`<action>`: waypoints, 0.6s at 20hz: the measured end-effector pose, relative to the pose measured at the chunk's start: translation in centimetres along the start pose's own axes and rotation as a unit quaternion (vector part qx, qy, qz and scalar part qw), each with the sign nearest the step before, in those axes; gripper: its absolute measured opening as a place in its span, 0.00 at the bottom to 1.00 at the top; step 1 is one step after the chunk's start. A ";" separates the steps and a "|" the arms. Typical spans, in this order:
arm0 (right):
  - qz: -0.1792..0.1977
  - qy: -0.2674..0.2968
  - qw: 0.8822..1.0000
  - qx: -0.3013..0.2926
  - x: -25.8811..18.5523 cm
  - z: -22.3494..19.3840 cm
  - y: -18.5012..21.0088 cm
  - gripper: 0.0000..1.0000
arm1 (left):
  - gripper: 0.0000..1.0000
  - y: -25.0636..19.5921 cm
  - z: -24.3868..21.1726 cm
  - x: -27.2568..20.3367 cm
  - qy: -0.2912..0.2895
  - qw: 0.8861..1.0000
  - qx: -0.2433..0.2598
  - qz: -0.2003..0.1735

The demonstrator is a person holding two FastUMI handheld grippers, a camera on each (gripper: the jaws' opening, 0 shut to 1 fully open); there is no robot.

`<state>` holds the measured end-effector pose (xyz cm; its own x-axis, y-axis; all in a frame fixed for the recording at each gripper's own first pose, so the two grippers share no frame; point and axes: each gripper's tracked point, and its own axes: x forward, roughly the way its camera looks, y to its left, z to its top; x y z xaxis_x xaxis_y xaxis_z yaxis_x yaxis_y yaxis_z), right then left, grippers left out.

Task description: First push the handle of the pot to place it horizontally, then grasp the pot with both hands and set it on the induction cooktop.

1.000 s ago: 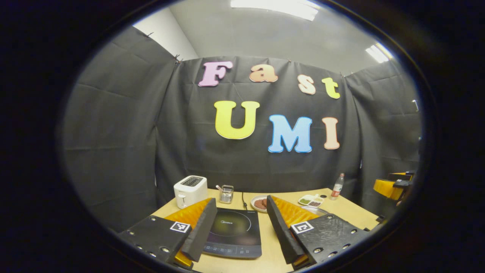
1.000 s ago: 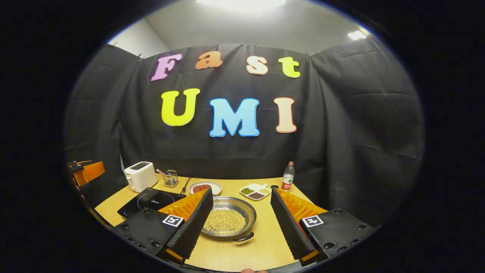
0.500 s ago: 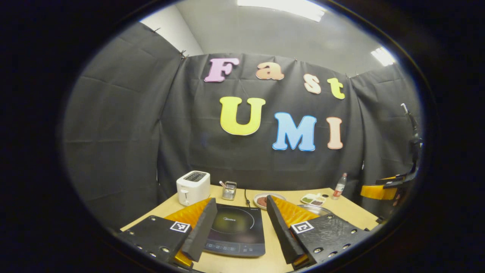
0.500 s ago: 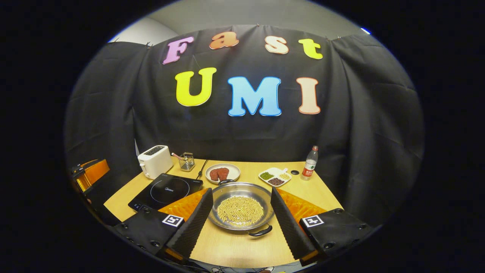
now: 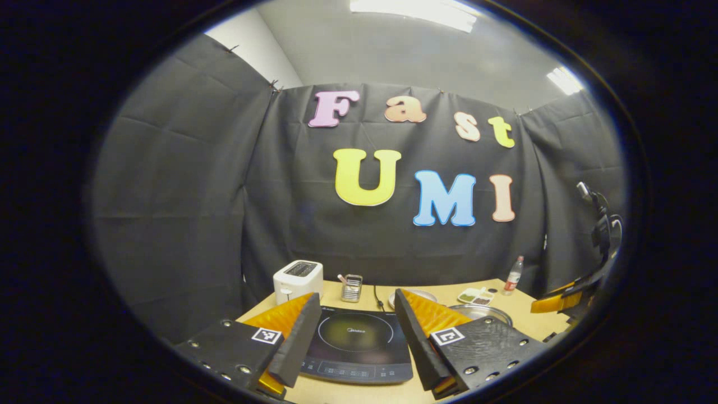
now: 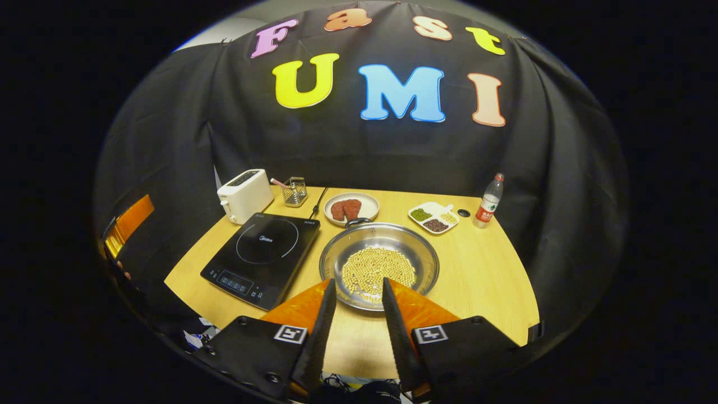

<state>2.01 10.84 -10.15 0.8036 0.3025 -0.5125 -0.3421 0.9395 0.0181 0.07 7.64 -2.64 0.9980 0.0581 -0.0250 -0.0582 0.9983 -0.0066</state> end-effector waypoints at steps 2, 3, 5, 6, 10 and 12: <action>0.016 0.037 0.999 0.011 0.5 -1.6 1.0 0.34 | 0.80 0.8 -0.5 -0.2 0.004 1.000 -0.003 0.006; 0.024 0.046 0.999 0.013 0.5 -1.9 1.6 0.28 | 0.79 1.2 -0.8 -0.4 0.007 1.000 -0.005 0.009; 0.024 0.067 0.997 0.022 0.8 -2.5 1.9 0.26 | 0.78 1.9 -1.3 -0.8 0.008 1.000 -0.014 0.018; 0.029 0.079 0.996 0.025 0.9 -3.3 2.4 0.03 | 0.81 2.1 -1.7 -1.1 0.012 1.000 -0.020 0.020; 0.036 0.113 0.992 0.030 1.5 -4.7 3.1 0.02 | 0.81 3.2 -3.2 -1.7 0.028 0.999 -0.032 0.029; 0.053 0.128 0.989 0.049 1.7 -5.4 3.9 0.02 | 0.84 3.7 -3.8 -1.6 0.034 0.998 -0.032 0.033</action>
<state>-0.59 14.10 -15.54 0.6124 0.3616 -0.7030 -0.3586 0.9196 0.1606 -1.87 11.22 -6.46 0.9879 0.1216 -0.0961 -0.1282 0.9895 -0.0661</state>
